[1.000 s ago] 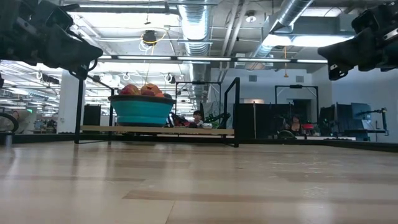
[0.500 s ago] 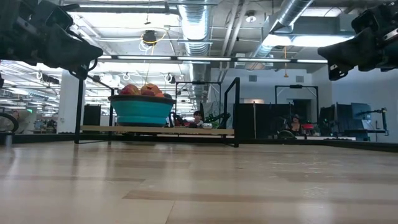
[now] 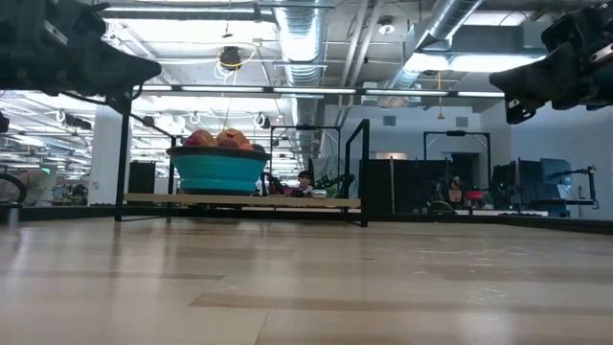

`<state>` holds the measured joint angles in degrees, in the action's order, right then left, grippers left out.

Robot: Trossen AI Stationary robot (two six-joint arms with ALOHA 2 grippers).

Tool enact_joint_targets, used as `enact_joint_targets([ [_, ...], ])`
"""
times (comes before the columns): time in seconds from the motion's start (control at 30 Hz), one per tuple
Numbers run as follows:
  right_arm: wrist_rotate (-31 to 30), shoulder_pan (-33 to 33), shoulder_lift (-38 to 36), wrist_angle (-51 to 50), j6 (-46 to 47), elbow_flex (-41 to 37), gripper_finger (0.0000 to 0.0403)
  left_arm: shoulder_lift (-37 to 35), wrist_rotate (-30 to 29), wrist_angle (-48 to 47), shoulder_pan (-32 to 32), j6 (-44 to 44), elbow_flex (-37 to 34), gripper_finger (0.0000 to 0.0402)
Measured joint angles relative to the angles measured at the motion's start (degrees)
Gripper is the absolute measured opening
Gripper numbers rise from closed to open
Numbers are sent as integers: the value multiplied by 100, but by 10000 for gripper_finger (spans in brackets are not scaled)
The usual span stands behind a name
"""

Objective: Pick & Place Fruit
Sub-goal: Return to Home Position

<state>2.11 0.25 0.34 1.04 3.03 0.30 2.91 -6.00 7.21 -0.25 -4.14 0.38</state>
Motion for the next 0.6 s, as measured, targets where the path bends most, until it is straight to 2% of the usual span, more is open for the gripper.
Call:
enact_joint_targets([
  [0.07, -2, 0, 0, 1, 2, 0, 1, -294, 122, -324, 164, 90, 3, 2],
  [0.27, 2, 0, -4, 4, 0, 0, 1, -292, 699, -584, 279, 437, 0, 2],
  [0.43, 0, 0, 0, 2, 0, 0, 1, -292, 705, -603, 279, 616, 2, 2],
  [0.6, 0, 0, 2, 2, 1, -2, 1, -292, 708, -609, 279, 318, 3, 2],
])
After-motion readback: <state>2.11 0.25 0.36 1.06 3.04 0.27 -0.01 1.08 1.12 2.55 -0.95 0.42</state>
